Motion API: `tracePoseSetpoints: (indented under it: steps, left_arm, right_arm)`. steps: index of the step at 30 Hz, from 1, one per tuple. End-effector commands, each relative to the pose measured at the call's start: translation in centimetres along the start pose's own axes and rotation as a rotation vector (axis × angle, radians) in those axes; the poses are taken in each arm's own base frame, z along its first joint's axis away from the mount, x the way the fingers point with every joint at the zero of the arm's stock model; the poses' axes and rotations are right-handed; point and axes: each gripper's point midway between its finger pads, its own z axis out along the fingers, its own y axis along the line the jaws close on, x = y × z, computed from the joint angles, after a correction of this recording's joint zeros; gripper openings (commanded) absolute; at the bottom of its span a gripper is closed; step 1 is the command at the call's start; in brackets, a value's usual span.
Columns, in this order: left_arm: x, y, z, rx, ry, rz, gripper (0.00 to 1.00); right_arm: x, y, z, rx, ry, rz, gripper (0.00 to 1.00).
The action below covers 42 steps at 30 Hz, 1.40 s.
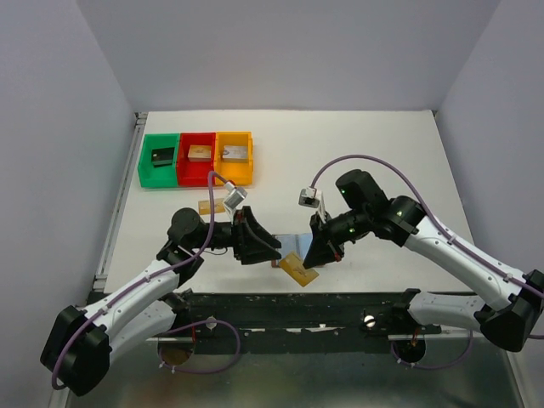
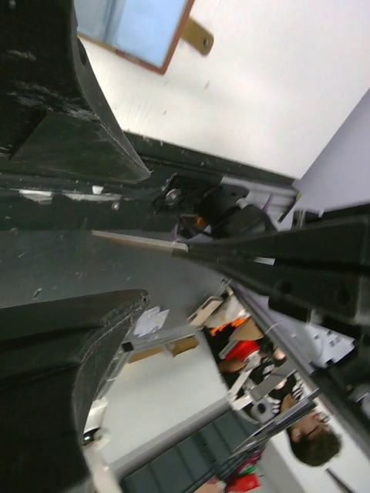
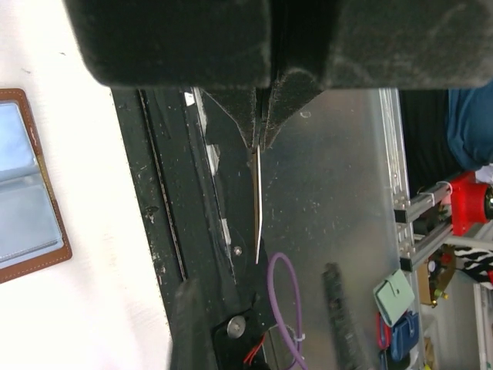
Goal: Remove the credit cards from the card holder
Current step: Place the credit card at the center of the board.
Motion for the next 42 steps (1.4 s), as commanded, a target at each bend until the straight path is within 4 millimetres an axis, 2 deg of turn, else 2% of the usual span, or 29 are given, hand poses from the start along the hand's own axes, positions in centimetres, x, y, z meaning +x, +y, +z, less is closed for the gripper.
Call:
tracePoseSetpoints:
  steps: [1,8,17,22,27,30,32,34,35,38,42]
  left_arm:
    - [1.6,-2.9,0.3,0.114,0.112,0.080,0.66]
    - [3.4,-3.2,1.0,0.121,0.187,0.073,0.58]
    - [3.8,-2.4,1.3,0.091,0.201,0.057,0.52]
    - [3.8,-2.4,1.4,0.097,0.205,0.053,0.37]
    - [3.8,-2.5,1.4,0.099,0.202,0.058,0.18]
    - [3.7,-2.4,1.4,0.096,0.194,0.061,0.00]
    - [3.5,-2.1,1.3,0.069,0.172,0.068,0.00]
    - [2.9,-0.5,1.0,-0.045,0.126,0.065,0.00]
    - [2.5,0.7,0.4,-0.112,0.096,0.049,0.00]
    - [0.2,4.2,-2.3,-0.301,-0.048,-0.032,0.00]
    - [-1.5,10.5,-8.4,-0.683,-0.259,-0.195,0.00]
  right_arm:
    - [0.6,0.8,-0.1,-0.035,0.047,-0.013,0.00]
    - [0.3,0.8,0.1,-0.036,0.055,-0.019,0.00]
    - [-0.1,1.1,0.0,-0.038,0.059,-0.027,0.00]
    - [-0.2,1.1,0.2,-0.038,0.059,-0.031,0.00]
    - [-0.3,1.0,0.2,-0.032,0.057,-0.034,0.00]
    - [-0.4,0.7,0.2,-0.022,0.054,-0.036,0.01]
    - [-0.9,-0.5,0.0,0.071,0.034,-0.031,0.29]
    - [-2.2,-2.9,-0.8,0.251,-0.048,0.005,0.50]
    - [-2.8,-4.0,-1.6,0.336,-0.104,0.015,0.57]
    - [-4.1,-5.4,-3.8,0.453,-0.241,0.065,0.67]
    - [-4.6,-7.7,-6.1,0.628,-0.371,0.096,0.68]
